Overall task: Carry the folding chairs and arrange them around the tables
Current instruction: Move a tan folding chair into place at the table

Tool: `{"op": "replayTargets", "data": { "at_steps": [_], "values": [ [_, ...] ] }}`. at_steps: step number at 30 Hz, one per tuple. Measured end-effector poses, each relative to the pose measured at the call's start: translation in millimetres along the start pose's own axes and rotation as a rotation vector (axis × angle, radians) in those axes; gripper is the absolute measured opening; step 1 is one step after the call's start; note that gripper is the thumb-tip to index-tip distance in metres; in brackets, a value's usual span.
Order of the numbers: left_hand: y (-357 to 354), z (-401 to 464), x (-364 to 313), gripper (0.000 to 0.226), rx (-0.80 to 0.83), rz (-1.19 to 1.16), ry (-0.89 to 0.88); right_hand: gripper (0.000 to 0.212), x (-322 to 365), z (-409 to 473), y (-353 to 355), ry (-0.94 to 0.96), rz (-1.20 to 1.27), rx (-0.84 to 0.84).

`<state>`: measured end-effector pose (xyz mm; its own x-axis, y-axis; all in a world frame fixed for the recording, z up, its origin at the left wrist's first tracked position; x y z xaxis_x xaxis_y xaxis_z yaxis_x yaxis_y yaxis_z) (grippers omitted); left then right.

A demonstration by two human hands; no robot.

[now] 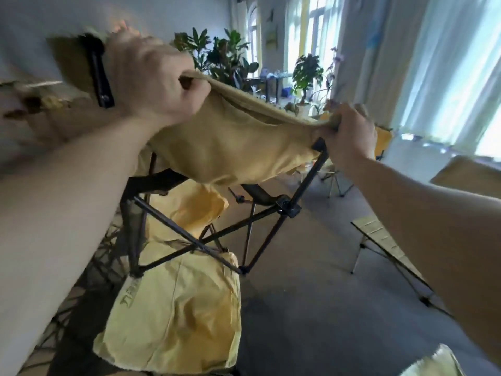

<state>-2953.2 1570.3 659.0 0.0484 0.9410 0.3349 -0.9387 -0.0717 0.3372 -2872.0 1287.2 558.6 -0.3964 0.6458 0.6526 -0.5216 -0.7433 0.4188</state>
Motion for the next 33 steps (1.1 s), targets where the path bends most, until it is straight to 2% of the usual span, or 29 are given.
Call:
{"op": "replayTargets", "data": {
  "at_steps": [2,7,8,13,19,26,29,33],
  "values": [
    [-35,7,-6,0.025,-0.074,-0.046,0.025,0.015,-21,10,9,-0.036,-0.056,-0.076],
    [-125,22,-57,0.029,0.032,-0.218,0.023,0.011,-58,20,50,-0.130,-0.307,-0.168],
    [-138,26,-71,0.029,0.010,-0.276,0.009,0.010,-65,20,60,-0.147,-0.363,-0.189],
    [-211,45,-166,0.030,0.105,-0.480,-0.063,0.006,-122,15,105,-0.262,-0.540,-0.239],
    [-299,43,-286,0.026,0.201,-0.636,-0.117,0.019,-221,3,132,-0.344,-0.607,-0.287],
    [-382,16,-377,0.022,0.325,-0.756,-0.229,0.012,-323,-21,116,-0.572,-0.672,-0.212],
    [-415,-15,-396,0.026,0.421,-0.783,-0.319,0.014,-353,-38,95,-0.672,-0.687,-0.161],
    [-459,-64,-410,0.036,0.525,-0.783,-0.449,0.007,-375,-70,59,-0.775,-0.694,-0.122]
  ]
}}
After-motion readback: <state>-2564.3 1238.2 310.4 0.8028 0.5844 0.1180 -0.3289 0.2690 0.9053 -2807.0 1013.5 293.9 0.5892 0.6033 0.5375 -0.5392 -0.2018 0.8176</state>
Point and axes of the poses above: each hand's wrist, its own z-axis towards the middle knuckle, its own y-axis out of the back of the hand, x = y × z, the point moved 5 cm from there along z, towards the middle knuckle, and after that the axes turned 11 degrees about z, right-handed, at the moved point
